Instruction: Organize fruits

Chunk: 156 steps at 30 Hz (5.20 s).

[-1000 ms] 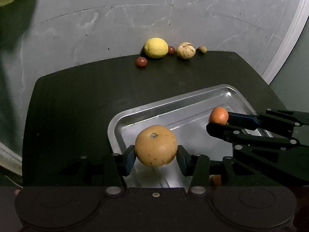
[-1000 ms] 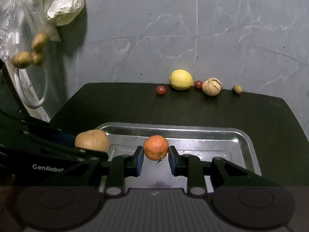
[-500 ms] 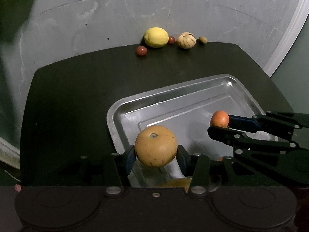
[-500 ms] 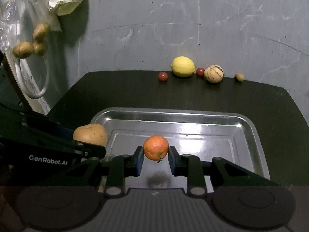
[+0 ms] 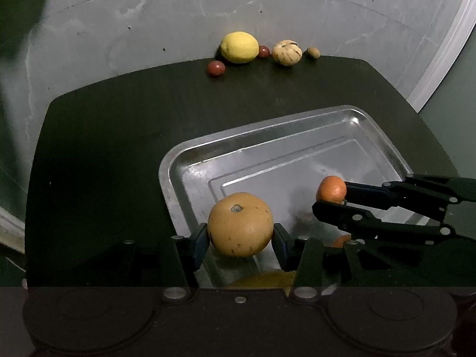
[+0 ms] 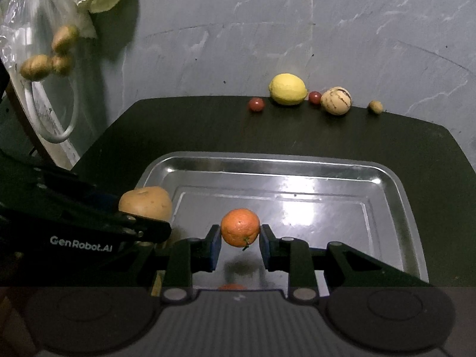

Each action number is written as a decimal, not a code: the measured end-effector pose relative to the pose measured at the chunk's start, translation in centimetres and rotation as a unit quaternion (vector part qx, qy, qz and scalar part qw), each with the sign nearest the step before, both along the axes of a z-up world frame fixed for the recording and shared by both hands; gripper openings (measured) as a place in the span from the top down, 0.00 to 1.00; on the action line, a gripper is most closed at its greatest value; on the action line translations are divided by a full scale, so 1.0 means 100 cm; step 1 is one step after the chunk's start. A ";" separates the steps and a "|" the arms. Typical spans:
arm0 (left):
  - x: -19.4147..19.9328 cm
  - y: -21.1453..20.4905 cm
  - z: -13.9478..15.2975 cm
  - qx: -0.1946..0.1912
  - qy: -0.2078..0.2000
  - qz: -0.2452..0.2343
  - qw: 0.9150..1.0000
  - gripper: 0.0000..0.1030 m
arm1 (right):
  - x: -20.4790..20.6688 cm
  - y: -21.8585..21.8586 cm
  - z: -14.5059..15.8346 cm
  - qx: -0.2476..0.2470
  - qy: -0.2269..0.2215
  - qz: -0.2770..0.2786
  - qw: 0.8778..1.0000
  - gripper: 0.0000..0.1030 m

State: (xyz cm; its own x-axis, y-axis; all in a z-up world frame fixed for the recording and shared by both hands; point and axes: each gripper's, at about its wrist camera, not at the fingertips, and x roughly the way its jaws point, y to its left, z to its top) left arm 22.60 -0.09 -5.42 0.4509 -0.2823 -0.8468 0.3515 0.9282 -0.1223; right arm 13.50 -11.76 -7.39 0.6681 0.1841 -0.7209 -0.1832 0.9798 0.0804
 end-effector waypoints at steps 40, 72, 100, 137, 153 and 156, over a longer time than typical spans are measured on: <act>0.009 -0.007 -0.013 0.013 0.021 -0.013 1.000 0.54 | 0.001 0.001 -0.013 0.000 0.025 -0.010 1.000 0.68; 0.004 -0.004 0.001 0.014 -0.013 0.003 1.000 0.16 | -0.011 -0.011 -0.011 0.000 0.018 -0.024 1.000 0.20; 0.028 0.063 0.008 0.034 -0.032 0.142 0.989 0.01 | -0.050 -0.026 0.003 -0.030 0.076 -0.015 0.997 0.00; 0.151 -0.021 0.008 0.062 -0.040 0.172 0.982 0.01 | 0.071 -0.102 0.030 -0.071 0.010 -0.011 0.997 0.00; 0.212 -0.068 -0.011 0.065 -0.059 0.113 0.990 0.01 | 0.167 -0.115 0.007 -0.069 -0.040 -0.010 0.997 0.00; 0.217 -0.071 -0.014 0.070 -0.062 0.109 0.990 0.01 | 0.178 -0.118 0.002 -0.066 -0.043 -0.013 0.997 0.01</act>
State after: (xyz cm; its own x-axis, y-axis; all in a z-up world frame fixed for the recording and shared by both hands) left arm 44.31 -7.20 -6.85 0.5915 -0.0496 -0.8048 0.1444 0.9885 0.0451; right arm 31.28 -23.54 -7.17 0.7315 0.0725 -0.6780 -0.1573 0.9855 -0.0644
